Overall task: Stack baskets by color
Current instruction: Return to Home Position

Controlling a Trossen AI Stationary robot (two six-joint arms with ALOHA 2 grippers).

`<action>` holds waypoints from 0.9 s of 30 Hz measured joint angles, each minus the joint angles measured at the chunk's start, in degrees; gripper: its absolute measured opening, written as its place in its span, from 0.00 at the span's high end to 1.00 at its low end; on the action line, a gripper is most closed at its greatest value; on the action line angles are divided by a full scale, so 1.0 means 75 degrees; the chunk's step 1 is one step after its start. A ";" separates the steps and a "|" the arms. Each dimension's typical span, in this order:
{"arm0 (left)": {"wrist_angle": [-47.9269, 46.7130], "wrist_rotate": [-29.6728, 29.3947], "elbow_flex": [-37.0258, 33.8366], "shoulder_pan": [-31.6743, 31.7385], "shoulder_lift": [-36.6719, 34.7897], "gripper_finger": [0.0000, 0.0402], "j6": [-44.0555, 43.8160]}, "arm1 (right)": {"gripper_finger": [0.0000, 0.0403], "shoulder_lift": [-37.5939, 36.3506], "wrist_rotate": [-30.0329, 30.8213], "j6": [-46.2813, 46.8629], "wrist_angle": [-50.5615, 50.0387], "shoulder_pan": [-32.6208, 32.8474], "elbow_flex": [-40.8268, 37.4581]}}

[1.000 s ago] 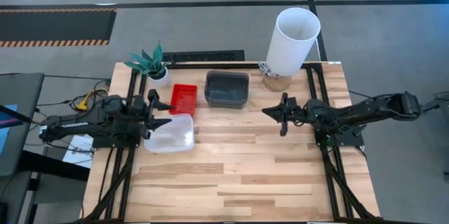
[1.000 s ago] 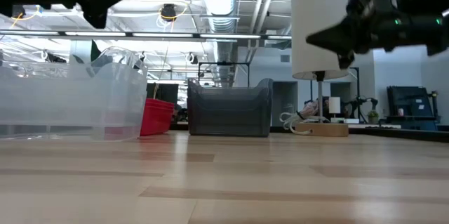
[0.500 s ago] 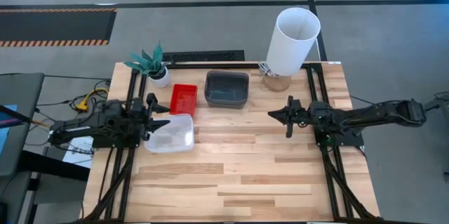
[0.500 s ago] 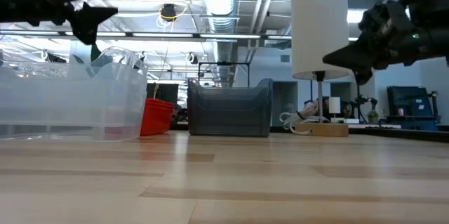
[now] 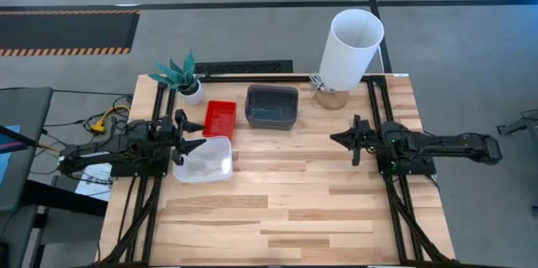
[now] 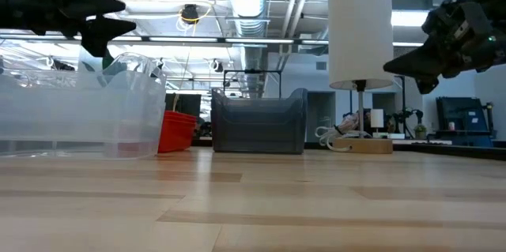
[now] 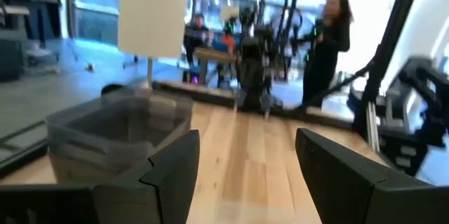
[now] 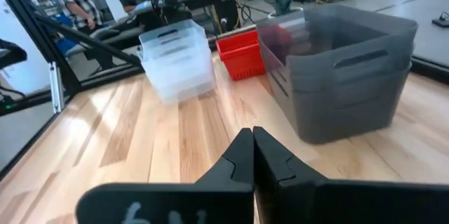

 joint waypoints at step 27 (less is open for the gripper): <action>0.0479 -0.0467 -0.0702 0.0008 0.0099 0.44 0.0481 | 0.94 -0.1927 -0.0020 -0.0714 -0.0920 -0.0001 0.0032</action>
